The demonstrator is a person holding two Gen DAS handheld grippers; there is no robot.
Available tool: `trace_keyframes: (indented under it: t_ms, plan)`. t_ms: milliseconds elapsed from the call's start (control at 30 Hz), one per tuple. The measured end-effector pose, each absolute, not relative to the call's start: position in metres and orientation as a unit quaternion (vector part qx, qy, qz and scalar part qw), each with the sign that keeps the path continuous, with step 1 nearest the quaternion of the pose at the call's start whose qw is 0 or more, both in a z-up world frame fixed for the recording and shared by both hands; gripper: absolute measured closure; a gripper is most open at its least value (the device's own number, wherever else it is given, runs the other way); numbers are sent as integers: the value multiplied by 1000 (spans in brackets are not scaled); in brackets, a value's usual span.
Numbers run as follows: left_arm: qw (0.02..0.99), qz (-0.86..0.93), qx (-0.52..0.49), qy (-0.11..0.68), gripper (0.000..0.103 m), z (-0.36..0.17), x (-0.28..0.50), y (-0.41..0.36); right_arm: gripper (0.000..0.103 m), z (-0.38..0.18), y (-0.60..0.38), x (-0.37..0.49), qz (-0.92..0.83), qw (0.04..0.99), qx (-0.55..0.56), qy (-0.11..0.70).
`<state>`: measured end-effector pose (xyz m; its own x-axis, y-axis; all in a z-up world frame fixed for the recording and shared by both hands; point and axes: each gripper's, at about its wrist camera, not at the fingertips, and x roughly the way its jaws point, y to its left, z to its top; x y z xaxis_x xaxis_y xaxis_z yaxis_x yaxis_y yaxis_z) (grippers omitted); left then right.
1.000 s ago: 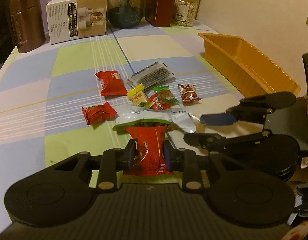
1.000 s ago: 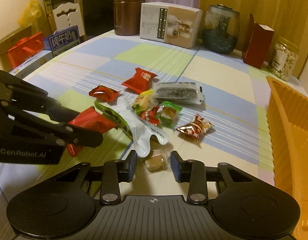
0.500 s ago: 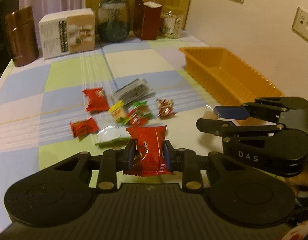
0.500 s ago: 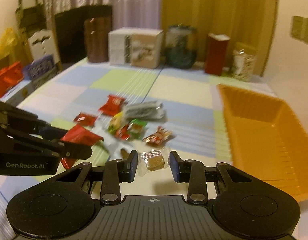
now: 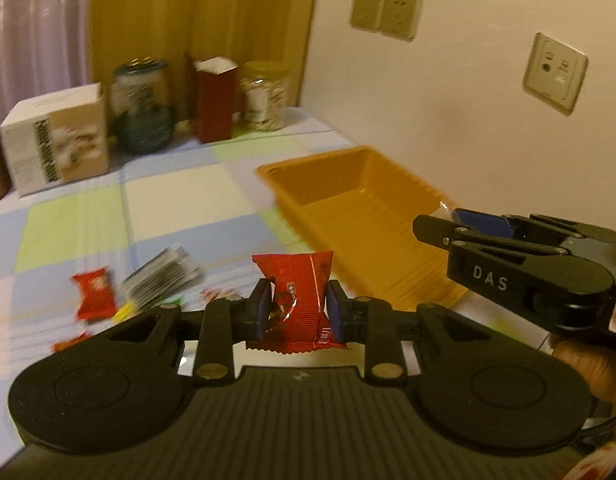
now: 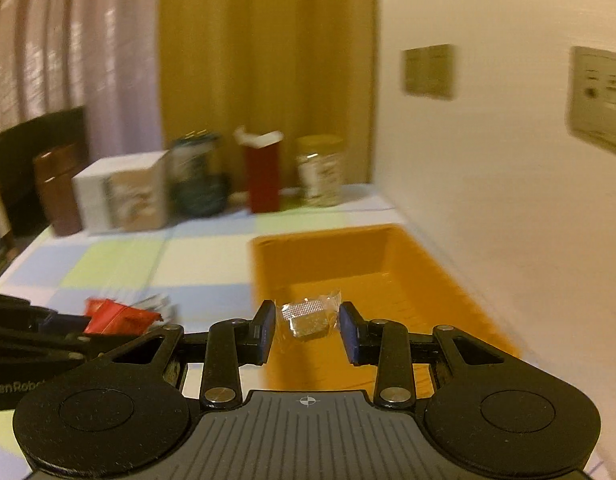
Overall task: Organize snacks
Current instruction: 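Carry both snacks over the orange tray and open both tools to drop them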
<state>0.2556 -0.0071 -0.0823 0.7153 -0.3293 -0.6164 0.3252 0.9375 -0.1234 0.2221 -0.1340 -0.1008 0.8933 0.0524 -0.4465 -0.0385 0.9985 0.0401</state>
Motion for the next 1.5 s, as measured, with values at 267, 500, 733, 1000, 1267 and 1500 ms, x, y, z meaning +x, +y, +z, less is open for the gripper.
trace_keyframes:
  t_ms: [267, 500, 733, 1000, 1267, 1500]
  plan:
    - [922, -210, 3, 325, 77, -84, 280, -46, 68, -107, -182, 222, -38, 970, 36, 237]
    - [919, -232, 17, 317, 77, -91, 305, -71, 68, -116, -209, 222, -64, 965, 61, 246]
    - [916, -243, 10, 320, 70, -105, 326, -87, 68, -124, -223, 233, -75, 959, 79, 262]
    - [918, -221, 19, 328, 67, -104, 329, -80, 68, -128, -228, 240, -66, 956, 98, 268]
    - [925, -201, 15, 321, 67, -97, 329, -63, 68, -125, -219, 245, -36, 960, 104, 257]
    - [925, -194, 10, 325, 67, -98, 329, -53, 36, -123, -212, 250, -10, 963, 107, 246]
